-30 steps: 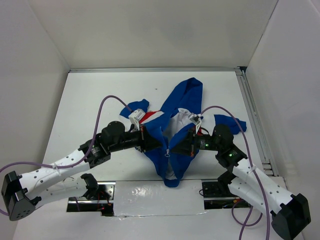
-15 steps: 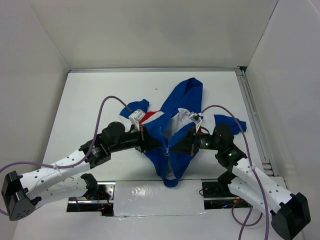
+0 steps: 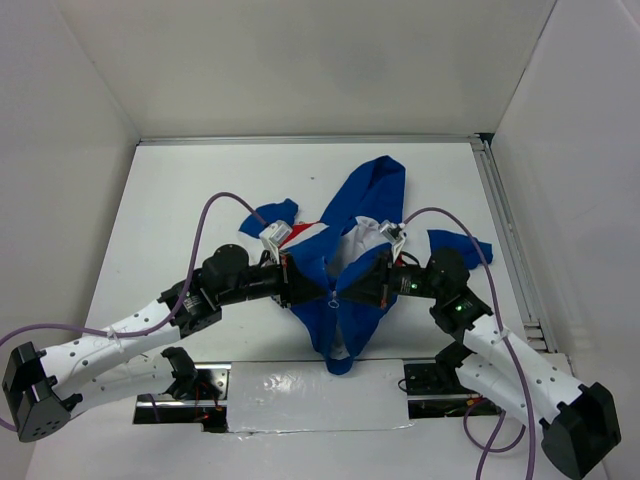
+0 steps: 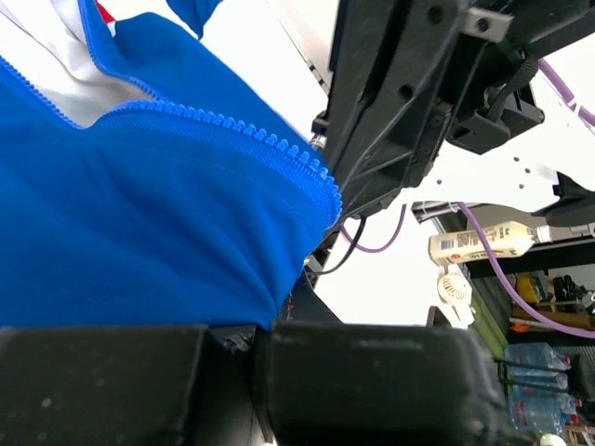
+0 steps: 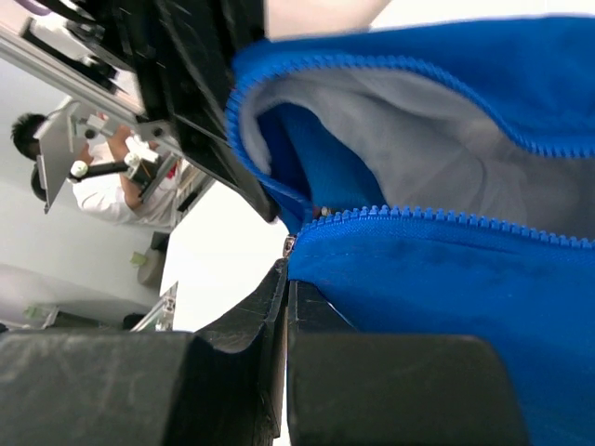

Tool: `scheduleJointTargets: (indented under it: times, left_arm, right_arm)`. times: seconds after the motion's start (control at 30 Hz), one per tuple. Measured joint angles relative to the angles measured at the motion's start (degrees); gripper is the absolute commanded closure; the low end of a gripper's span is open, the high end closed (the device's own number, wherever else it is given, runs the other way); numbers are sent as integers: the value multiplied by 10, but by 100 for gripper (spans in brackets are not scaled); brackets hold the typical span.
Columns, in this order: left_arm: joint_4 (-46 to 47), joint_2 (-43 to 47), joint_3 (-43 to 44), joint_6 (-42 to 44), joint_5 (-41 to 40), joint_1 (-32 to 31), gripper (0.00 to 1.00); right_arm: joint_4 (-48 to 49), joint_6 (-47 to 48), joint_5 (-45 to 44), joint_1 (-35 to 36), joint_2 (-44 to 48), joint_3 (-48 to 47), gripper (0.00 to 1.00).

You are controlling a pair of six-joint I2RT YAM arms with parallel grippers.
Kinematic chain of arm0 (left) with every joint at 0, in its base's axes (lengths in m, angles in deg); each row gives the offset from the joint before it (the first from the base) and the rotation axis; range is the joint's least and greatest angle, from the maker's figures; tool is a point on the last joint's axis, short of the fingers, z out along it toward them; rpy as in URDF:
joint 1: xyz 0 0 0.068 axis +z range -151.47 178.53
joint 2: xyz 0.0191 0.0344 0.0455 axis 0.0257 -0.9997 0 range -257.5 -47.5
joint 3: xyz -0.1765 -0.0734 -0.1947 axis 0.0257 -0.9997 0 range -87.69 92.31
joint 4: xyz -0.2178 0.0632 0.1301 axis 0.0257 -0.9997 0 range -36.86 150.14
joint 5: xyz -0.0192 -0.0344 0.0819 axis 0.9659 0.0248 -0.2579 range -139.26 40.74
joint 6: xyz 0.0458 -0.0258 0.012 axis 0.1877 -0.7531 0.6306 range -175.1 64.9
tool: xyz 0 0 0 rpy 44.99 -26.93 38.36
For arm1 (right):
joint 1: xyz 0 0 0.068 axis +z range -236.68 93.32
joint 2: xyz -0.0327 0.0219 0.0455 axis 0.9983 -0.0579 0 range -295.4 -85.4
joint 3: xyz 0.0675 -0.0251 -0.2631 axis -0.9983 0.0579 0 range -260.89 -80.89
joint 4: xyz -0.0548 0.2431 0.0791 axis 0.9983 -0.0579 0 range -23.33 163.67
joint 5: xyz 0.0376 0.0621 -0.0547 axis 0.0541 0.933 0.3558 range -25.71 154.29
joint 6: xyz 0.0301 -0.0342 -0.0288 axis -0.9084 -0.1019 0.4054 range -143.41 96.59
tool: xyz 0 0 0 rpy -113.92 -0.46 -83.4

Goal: Zip up the jacket

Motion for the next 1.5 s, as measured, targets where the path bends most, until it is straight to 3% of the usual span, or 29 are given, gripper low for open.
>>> scheduleJointTargets:
  times: [0.6, 0.63, 0.7, 0.8, 0.9, 1.07, 1.3, 1.5]
  left_arm:
    - [12, -1, 0, -16, 49, 0, 99]
    - [12, -2, 0, -16, 51, 0, 88]
    - [10, -6, 0, -17, 54, 0, 75]
    - [8, -13, 4, -18, 57, 0, 62]
    - [9, -17, 7, -19, 63, 0, 60]
    - [8, -30, 11, -19, 71, 0, 67]
    - [8, -40, 13, -17, 76, 0, 100]
    - [16, -40, 13, -14, 78, 1, 100]
  right_arm:
    - [44, 17, 24, 0, 29, 19, 100]
    - [43, 21, 28, 0, 28, 19, 100]
    - [38, 27, 32, 0, 27, 19, 100]
    - [36, 33, 35, 0, 27, 19, 100]
    - [38, 32, 35, 0, 27, 19, 100]
    - [54, 24, 35, 0, 26, 19, 100]
    - [58, 14, 30, 4, 11, 19, 100]
    - [58, 13, 16, 9, 10, 19, 100]
